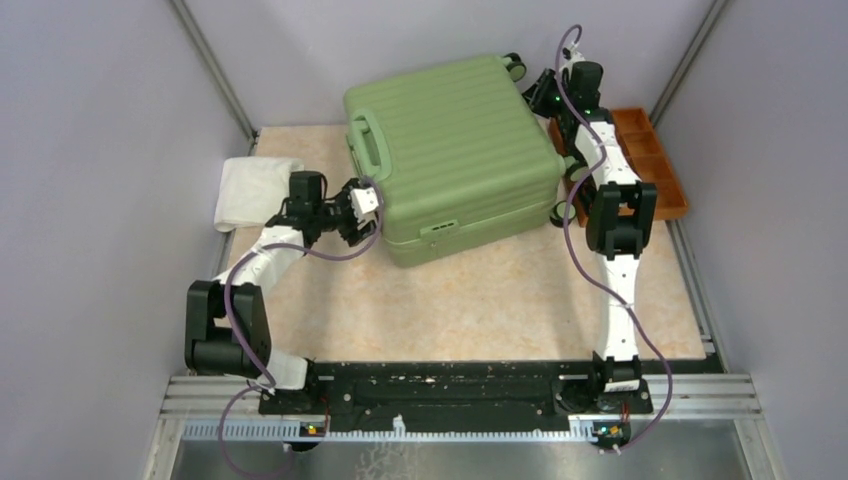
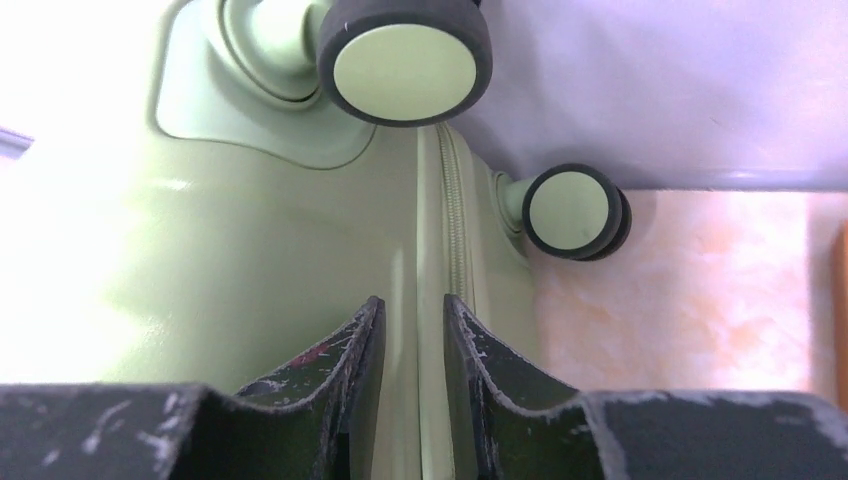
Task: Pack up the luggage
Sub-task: Zip the luggage at the center of the board.
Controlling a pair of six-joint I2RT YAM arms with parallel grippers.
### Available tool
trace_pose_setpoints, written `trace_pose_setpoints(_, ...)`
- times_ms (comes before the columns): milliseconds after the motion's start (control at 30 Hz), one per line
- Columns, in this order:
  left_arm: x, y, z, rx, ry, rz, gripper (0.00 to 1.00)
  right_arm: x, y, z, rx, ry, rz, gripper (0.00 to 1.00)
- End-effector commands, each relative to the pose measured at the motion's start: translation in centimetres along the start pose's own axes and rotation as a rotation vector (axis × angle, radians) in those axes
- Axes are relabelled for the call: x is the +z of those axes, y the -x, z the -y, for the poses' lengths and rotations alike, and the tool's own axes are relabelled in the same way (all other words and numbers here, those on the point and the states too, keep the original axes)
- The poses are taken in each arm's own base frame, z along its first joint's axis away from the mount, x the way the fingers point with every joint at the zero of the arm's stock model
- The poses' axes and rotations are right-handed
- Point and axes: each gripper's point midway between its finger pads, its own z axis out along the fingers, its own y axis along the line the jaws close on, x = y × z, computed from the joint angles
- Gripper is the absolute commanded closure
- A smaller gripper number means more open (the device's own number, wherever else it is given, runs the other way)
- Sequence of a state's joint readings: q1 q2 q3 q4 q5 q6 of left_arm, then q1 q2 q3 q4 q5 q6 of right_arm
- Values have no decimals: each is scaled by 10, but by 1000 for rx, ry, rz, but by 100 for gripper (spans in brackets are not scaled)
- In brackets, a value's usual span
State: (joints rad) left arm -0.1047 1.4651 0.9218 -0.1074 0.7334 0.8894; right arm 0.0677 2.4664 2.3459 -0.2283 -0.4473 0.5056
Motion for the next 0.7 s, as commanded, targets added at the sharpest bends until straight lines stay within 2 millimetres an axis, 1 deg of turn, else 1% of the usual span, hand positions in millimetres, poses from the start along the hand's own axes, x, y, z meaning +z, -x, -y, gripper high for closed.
trace_pose_setpoints(0,11,47,93,40,-348,166,25,-16,-90,-200,-107,570,-242,70)
trace_pose_setpoints(100,0,50,118,10,-428,146,25,-29,-112,-225,-148,644,-297,69)
trace_pose_setpoints(133,-5,52,124,1,-448,140,24,-32,-117,-230,-166,652,-310,68)
trace_pose_setpoints(200,-17,50,132,-31,-472,94,22,-34,-125,-230,-205,623,-326,65)
trace_pose_setpoints(267,-31,50,134,-76,-475,28,20,-35,-123,-223,-246,563,-315,61)
trace_pose_setpoints(300,-40,51,135,-94,-480,14,19,-35,-113,-218,-283,501,-275,58)
trace_pose_setpoints(333,-51,52,137,-104,-483,1,18,-32,-105,-203,-331,398,-233,52)
trace_pose_setpoints(367,-60,52,138,-112,-473,-11,15,-30,-87,-183,-375,240,-160,46)
trace_pose_setpoints(400,-68,54,135,-113,-448,-22,14,-34,-64,-159,-408,70,-81,41)
trace_pose_setpoints(433,-74,57,124,-129,-388,-31,13,-43,-42,-136,-421,-90,-7,37)
trace_pose_setpoints(467,-81,64,110,-148,-323,-19,12,-59,-19,-118,-421,-223,66,32)
trace_pose_setpoints(500,-91,70,94,-161,-266,-3,11,-77,-2,-105,-416,-318,117,27)
trace_pose_setpoints(533,-101,75,78,-176,-223,9,10,-98,15,-92,-410,-421,172,22)
trace_pose_setpoints(567,-109,81,61,-191,-184,17,10,-120,28,-82,-404,-512,222,19)
trace_pose_setpoints(600,-119,82,37,-221,-116,13,9,-141,36,-72,-387,-580,259,12)
trace_pose_setpoints(633,-125,79,14,-261,-51,5,9,-161,43,-65,-360,-621,288,3)
trace_pose_setpoints(667,-133,77,-10,-292,18,2,10,-178,42,-55,-324,-647,302,1)
